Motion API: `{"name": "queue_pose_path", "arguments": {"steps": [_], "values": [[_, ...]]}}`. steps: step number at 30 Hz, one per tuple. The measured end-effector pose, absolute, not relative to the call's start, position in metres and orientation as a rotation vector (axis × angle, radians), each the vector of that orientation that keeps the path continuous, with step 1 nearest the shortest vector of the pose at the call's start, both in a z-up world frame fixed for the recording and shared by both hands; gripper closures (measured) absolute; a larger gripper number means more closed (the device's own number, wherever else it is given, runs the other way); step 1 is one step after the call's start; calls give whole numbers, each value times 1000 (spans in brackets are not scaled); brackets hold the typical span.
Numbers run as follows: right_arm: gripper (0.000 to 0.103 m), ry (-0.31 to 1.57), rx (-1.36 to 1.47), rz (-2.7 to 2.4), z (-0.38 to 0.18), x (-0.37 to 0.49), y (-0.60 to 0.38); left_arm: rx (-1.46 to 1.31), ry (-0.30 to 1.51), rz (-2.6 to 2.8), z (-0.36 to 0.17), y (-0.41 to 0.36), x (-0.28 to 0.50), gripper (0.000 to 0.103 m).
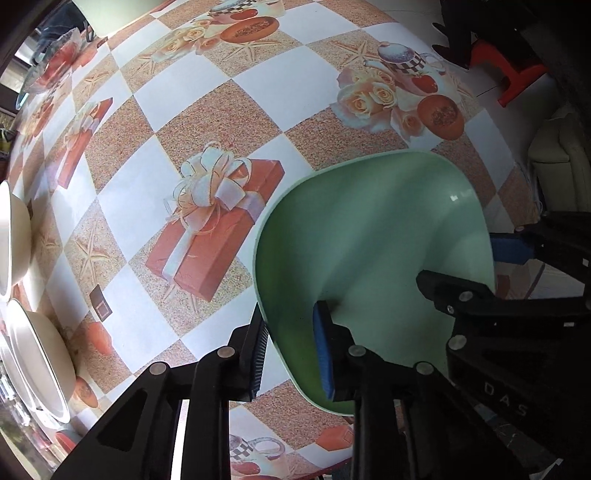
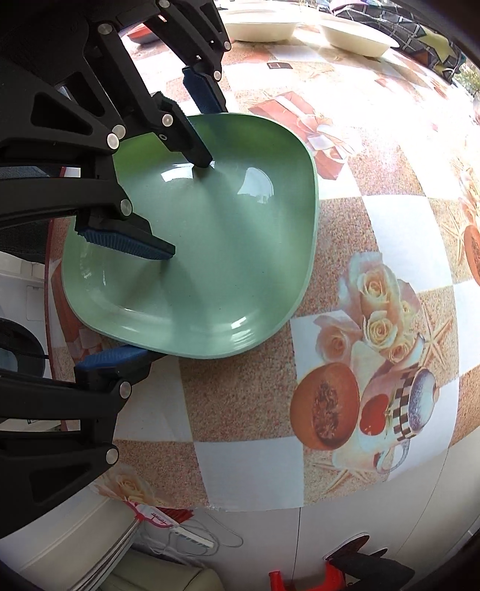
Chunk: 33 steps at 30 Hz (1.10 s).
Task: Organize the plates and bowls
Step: 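Close both grippers on the green plate rim and lift it, then carry the green plate with both grippers toward the pink plate stack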
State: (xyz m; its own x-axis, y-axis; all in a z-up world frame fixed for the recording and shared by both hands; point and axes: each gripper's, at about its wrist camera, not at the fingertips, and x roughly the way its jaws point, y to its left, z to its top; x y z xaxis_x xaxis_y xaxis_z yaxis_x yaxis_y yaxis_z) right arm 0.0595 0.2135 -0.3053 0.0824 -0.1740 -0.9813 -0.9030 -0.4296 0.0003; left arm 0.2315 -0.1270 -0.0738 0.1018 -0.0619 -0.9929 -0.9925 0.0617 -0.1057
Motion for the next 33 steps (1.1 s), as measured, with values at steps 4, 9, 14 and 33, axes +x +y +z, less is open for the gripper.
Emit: {"name": "queue_pose_path", "arguments": {"steps": [4,9,14,33], "values": [[56,1060,-1744,1439,-308,31,196,-1255,1210,1066,-64,-153,193,77],[56,989,-1840,1488,-313,-16,167,-1304,1198,1091,-51,-184,141,77],[55,936,-1934,1548,-318,-63,135,-1391,1174,1113,-40,-223,79,77],[55,797,-2069,1614,-335,-184,57,-1628,1046,1391,25,-257,-14,73]]}}
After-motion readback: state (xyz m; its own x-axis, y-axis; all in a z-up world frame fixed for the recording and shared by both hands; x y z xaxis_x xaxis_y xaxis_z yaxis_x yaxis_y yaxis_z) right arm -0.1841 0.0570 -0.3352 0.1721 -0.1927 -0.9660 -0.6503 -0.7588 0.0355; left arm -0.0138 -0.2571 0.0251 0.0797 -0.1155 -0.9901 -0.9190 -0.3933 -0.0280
